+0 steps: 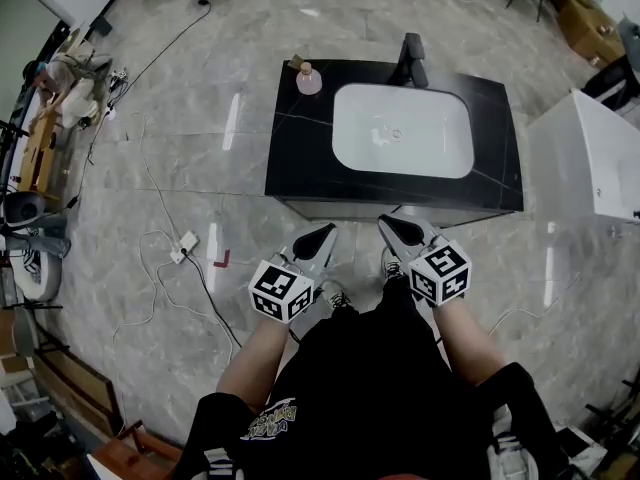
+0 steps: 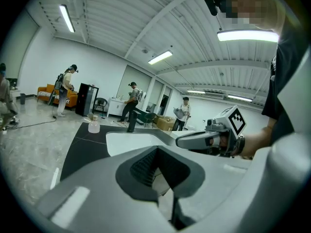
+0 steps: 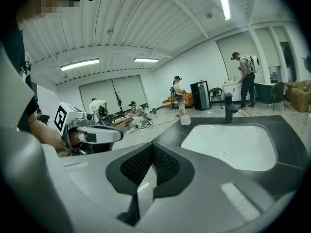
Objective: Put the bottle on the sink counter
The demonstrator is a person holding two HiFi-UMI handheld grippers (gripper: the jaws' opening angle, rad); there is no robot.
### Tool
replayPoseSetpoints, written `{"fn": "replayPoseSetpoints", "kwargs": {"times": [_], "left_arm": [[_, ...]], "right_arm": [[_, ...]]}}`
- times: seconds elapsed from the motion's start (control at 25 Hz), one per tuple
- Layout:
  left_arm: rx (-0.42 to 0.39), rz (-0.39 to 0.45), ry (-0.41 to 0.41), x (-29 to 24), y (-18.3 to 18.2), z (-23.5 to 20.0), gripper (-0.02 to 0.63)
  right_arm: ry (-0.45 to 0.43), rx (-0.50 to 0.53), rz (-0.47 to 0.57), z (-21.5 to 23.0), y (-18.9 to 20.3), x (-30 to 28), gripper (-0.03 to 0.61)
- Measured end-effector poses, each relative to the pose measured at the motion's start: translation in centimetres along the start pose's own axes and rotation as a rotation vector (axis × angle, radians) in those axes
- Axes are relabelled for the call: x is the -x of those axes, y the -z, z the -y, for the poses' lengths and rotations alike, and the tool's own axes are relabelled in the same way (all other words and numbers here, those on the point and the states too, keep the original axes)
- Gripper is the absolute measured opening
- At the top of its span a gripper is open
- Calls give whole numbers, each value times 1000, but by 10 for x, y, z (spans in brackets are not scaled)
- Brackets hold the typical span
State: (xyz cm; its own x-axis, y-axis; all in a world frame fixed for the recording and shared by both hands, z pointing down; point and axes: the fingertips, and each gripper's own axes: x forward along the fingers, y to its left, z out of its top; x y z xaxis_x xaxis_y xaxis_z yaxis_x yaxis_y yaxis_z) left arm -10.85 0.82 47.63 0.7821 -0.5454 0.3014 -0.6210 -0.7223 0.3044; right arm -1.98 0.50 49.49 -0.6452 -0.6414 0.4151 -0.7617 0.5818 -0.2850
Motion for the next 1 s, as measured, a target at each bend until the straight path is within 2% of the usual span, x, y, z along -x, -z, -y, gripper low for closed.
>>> {"fn": "replayPoseSetpoints", "kwargs": {"times": [0.28, 1.0], "left_arm": [[-6, -20, 24, 10, 11, -4, 2], [0, 18, 10, 43, 10, -9, 2]], "right_arm": [[20, -24, 9, -13, 10, -3, 28], [-3, 5, 8, -49, 5, -15, 28]]}}
